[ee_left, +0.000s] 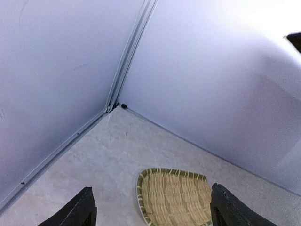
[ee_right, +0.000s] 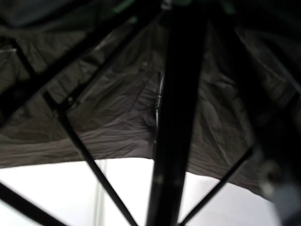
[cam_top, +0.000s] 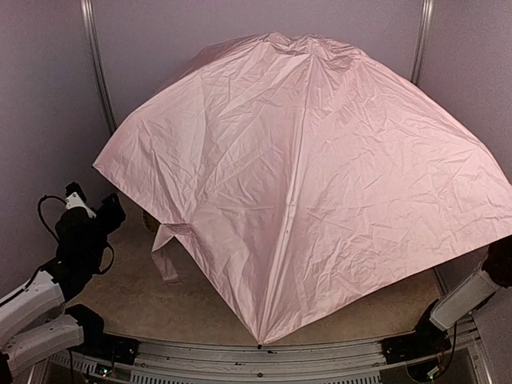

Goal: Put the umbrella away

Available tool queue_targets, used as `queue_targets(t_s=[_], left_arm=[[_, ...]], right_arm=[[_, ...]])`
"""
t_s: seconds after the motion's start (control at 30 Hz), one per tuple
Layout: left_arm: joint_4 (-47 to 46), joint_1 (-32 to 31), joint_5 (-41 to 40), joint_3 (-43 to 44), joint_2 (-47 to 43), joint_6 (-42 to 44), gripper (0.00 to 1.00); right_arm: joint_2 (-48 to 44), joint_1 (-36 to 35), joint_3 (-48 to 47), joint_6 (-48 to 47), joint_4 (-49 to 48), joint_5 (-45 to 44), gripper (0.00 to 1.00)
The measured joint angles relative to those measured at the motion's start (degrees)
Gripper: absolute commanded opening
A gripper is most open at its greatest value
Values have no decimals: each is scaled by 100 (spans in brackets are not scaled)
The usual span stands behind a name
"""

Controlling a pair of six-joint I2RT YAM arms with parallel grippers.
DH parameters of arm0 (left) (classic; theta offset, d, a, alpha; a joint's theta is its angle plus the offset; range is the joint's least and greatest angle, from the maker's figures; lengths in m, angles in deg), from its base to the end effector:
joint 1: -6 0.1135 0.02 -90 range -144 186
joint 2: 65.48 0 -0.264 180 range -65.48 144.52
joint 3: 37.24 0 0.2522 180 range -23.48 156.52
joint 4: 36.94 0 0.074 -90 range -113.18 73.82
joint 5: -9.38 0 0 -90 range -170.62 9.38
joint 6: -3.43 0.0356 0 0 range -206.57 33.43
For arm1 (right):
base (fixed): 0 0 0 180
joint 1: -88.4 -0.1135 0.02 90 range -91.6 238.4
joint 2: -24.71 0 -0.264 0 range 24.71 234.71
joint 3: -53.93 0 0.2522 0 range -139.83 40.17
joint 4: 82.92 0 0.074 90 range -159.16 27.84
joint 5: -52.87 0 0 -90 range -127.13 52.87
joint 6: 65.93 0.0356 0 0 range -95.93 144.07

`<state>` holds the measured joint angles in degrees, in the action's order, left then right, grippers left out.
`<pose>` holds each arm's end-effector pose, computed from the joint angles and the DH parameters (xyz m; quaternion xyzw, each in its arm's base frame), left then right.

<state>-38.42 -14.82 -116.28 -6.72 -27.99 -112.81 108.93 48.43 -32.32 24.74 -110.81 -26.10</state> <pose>0.1600 -0.0386 0.2337 -0.2390 0.6941 -0.0478 0.6774 0.2561 0.2236 0.4394 -0.2459 0.4413 0.3443 0.7913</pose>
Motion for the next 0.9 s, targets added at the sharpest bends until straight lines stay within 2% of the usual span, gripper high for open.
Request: queue_targets(t_s=[0.23, 0.43, 0.53, 0.63, 0.73, 0.77, 0.9], left_arm=[[732, 127, -7, 1268, -48, 492, 83], [1086, 168, -236, 1499, -236, 717, 83], [1196, 186, -439, 1499, -466, 796, 83], [1300, 225, -678, 1499, -660, 839, 83], [1384, 251, -796, 1469, -796, 809, 83], [1399, 258, -796, 1438, -831, 785, 83], [1360, 269, -570, 1266, -903, 758, 81]], right_arm=[[643, -409, -1250, -286, 977, 498, 3], [557, -579, -1834, -413, 1121, 979, 3], [437, -605, -1436, -352, 789, 1176, 4], [490, -616, -538, -240, 210, 1460, 2], [1019, -669, 597, -122, -667, 1565, 2], [1279, -704, 916, -129, -1246, 1615, 2], [2328, -1045, 1943, -188, -1659, 1880, 1]])
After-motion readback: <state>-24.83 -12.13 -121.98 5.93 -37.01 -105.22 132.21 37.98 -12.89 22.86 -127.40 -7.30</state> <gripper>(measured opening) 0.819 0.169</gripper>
